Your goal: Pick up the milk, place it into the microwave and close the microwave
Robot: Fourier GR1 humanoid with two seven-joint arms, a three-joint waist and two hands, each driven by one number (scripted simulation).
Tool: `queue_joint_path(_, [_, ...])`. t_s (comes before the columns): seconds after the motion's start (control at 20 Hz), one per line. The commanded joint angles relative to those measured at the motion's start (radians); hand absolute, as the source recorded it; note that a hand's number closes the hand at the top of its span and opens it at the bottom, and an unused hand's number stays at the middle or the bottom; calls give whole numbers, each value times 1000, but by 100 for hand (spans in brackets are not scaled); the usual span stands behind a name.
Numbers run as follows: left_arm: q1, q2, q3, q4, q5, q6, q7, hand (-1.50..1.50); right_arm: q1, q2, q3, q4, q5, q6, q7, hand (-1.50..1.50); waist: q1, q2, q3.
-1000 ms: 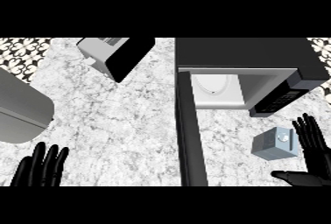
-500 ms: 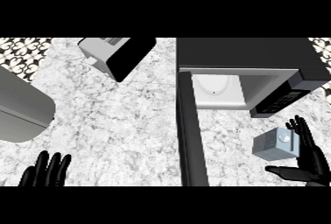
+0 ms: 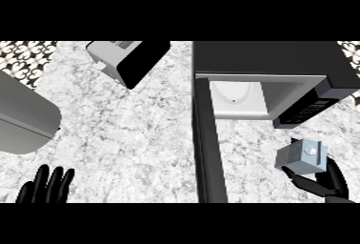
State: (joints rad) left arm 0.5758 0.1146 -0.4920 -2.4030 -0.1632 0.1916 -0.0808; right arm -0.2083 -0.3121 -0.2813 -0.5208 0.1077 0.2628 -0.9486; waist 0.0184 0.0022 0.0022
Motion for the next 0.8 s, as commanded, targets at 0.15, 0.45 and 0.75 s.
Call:
queue_joint_path(0.15, [-12, -15, -46, -25, -49, 31, 28, -150, -30, 7, 22, 48, 2, 99, -193, 150, -1, 0, 2])
queue_joint_path(0.45, [61, 35, -23, -36, -4, 13, -23, -150, 21, 39, 90, -76, -35, 198, -197, 150, -4, -9, -2])
queue_joint_path(0.75, [45, 23, 19, 20, 15, 30, -70, -150, 188, 82, 116, -180, -59, 113, -261, 150, -20, -7, -3])
